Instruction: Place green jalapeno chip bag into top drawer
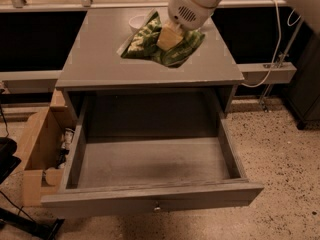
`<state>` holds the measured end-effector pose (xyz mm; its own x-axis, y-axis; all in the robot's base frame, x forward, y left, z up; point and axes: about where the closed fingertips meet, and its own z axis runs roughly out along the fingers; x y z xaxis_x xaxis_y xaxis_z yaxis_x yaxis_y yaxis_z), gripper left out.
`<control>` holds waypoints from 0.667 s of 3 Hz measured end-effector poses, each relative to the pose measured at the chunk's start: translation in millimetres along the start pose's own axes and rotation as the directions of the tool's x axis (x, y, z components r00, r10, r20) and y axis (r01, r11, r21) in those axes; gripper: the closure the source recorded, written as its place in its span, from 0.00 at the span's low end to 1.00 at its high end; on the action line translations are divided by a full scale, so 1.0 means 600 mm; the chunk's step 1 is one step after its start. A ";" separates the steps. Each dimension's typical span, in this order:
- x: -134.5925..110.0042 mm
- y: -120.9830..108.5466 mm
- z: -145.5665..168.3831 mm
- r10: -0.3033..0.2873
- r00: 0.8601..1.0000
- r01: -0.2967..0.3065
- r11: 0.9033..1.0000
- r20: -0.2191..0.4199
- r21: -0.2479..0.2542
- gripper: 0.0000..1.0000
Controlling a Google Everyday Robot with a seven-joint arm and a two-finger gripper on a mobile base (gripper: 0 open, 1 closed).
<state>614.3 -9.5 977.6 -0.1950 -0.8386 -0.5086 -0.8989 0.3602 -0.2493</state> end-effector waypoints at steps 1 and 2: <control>0.076 0.053 -0.047 0.030 0.999 -0.029 0.999 0.028 -0.032 1.00; 0.183 0.127 0.045 0.123 0.982 -0.100 0.983 0.146 -0.151 1.00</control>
Offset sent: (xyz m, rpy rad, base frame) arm -0.1022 -0.0857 -0.1760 0.3678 0.1808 -0.0071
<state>535.1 -63.0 880.6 -0.2442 -0.7193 -0.6504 -0.9238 0.3764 -0.0695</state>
